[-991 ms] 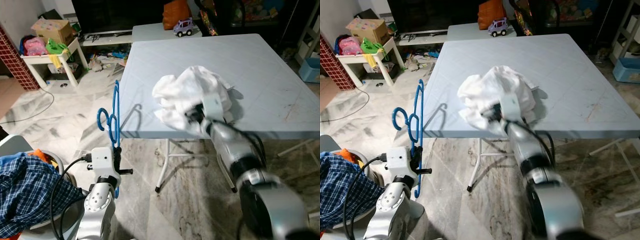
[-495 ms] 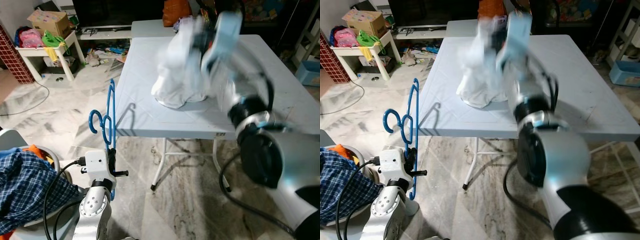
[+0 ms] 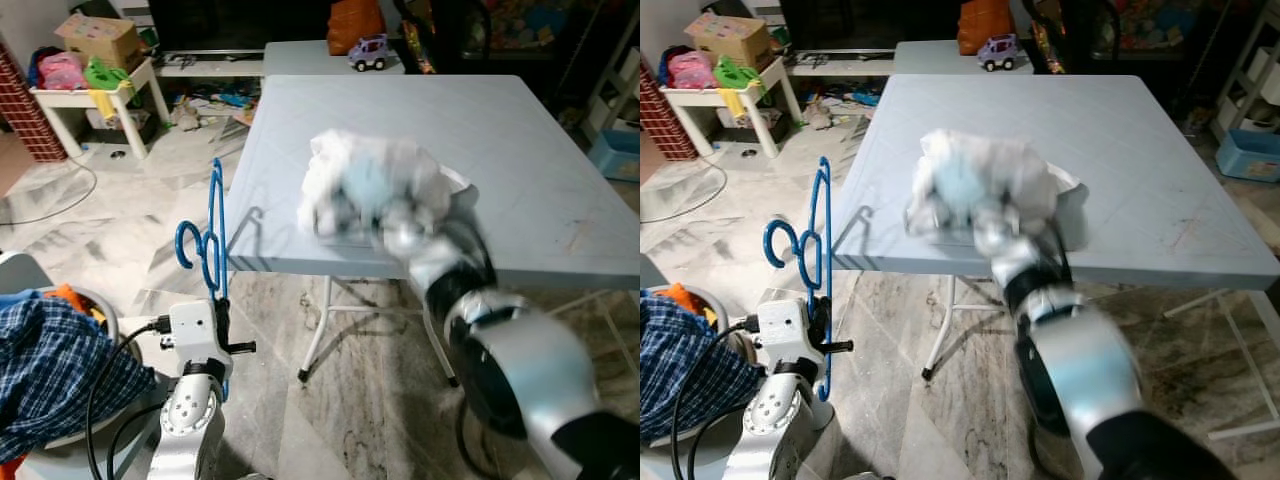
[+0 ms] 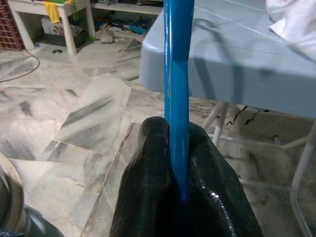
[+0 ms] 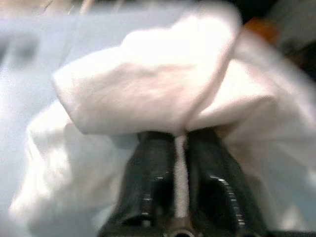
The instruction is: Hang hanger
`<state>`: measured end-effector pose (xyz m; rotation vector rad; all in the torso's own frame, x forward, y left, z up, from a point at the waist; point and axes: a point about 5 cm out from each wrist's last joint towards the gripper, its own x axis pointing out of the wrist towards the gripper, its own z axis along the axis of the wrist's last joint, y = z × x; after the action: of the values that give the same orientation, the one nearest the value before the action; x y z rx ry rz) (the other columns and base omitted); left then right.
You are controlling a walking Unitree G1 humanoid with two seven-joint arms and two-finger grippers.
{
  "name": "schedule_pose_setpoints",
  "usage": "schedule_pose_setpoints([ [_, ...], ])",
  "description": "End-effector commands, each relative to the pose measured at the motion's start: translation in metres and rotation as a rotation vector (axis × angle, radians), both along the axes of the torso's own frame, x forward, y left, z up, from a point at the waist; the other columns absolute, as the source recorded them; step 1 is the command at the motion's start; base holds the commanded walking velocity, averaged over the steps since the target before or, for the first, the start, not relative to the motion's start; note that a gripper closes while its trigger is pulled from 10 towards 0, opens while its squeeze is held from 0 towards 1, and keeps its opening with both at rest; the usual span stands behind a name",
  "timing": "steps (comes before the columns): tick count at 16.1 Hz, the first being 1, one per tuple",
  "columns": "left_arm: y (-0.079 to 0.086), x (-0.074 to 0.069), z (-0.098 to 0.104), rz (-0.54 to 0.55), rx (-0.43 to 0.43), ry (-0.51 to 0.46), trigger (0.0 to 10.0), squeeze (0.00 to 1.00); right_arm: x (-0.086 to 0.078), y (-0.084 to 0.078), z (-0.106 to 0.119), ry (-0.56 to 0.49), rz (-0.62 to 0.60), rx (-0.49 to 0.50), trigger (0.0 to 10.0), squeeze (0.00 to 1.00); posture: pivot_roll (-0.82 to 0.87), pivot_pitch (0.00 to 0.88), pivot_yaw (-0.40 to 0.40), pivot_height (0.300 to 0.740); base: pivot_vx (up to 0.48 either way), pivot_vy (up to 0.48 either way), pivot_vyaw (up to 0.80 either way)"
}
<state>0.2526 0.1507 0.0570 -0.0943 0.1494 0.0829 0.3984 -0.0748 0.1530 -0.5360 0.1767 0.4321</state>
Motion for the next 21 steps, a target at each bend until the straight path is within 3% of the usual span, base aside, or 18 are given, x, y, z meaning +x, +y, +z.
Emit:
schedule_pose_setpoints([
  [1,0.0,0.0,-0.005,0.002,0.003,0.032,10.0,0.0,0.0,0.004,0.004,0.02,0.067,-0.031,10.0,1.0,0.06,0.0,-0.01,0.74,0.0,0.0,0.0],
  [3,0.0,0.0,-0.005,0.001,0.002,0.031,10.0,0.0,-0.001,0.003,0.0,0.033,0.104,-0.066,10.0,1.0,0.05,0.0,-0.011,0.74,0.0,0.0,0.0],
  [4,-0.001,0.002,-0.005,-0.001,0.0,0.029,10.0,0.0,-0.003,0.001,-0.002,0.037,0.167,-0.132,10.0,1.0,0.05,0.0,-0.01,0.74,0.0,0.0,0.0],
  [8,-0.002,0.003,-0.005,0.0,-0.004,0.028,10.0,0.0,0.0,-0.013,0.006,0.053,0.192,-0.113,10.0,1.0,0.04,0.0,-0.009,0.74,0.0,0.0,0.0],
  [14,0.002,0.003,-0.005,-0.005,0.001,0.029,10.0,0.0,0.005,-0.053,0.019,0.061,0.124,0.133,10.0,1.0,0.03,0.0,0.014,0.74,0.0,0.0,0.0],
  [18,0.005,0.004,-0.004,-0.015,0.008,0.031,10.0,0.0,0.001,-0.072,0.017,0.084,0.142,0.212,10.0,1.0,0.02,0.0,0.034,0.74,0.0,0.0,0.0],
  [21,0.006,0.005,-0.004,-0.026,0.01,0.036,10.0,0.0,-0.007,-0.078,0.01,0.128,0.242,0.241,10.0,1.0,0.02,0.0,0.041,0.74,0.0,0.0,0.0],
])
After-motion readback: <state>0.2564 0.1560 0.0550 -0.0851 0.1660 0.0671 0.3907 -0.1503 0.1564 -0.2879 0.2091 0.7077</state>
